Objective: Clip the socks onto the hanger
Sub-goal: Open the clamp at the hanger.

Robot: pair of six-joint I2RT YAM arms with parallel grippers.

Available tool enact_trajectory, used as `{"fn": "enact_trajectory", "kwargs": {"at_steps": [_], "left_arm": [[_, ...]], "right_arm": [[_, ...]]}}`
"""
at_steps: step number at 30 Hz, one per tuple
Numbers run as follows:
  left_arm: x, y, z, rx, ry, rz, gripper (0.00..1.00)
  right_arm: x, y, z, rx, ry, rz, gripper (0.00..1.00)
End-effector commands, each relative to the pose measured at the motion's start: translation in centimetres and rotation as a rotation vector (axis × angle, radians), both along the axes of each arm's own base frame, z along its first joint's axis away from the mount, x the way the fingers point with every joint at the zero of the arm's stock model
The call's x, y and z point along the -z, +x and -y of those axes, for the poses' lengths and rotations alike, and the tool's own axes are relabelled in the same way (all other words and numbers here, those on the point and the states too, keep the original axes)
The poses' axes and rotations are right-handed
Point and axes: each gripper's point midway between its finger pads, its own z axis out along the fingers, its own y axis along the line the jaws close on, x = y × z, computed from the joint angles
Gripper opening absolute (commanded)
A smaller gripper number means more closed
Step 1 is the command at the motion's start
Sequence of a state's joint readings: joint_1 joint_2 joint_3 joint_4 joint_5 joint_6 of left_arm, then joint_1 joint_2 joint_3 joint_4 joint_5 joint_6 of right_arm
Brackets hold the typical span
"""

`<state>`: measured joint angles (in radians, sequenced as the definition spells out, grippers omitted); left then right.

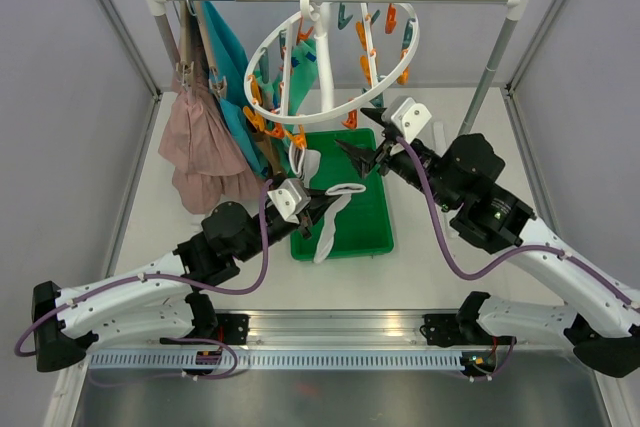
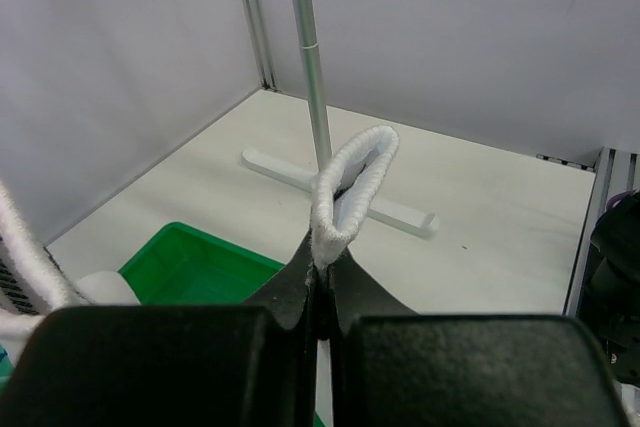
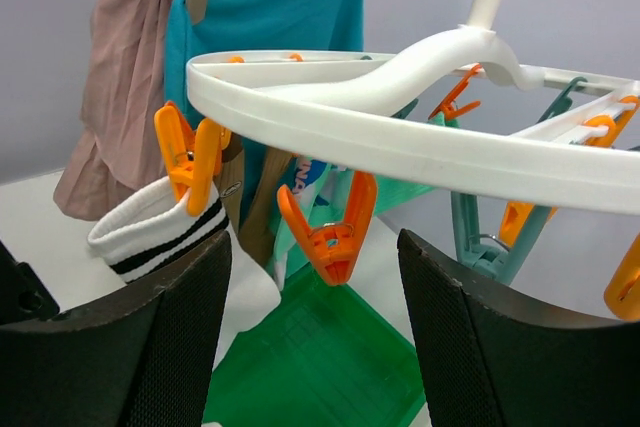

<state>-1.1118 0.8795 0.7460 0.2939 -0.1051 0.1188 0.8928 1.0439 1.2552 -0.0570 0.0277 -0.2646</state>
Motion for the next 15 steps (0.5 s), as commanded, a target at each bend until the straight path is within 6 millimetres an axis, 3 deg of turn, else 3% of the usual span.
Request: {"fn": "enact_trajectory", "kwargs": {"at_steps": [1, 15], "left_arm": [[-1.8, 0.1, -0.5, -0.018, -0.042, 0.032, 0.02], [-2.0, 0.2, -0.7, -0.026, -0.030, 0.040, 0.02]], "right_arm": [[-3.1, 0.4, 0.3, 0.027, 0.042, 0.074, 0.73], [-4.0, 1.3, -0.8, 0.009, 0.040, 0.084, 0.72]]}}
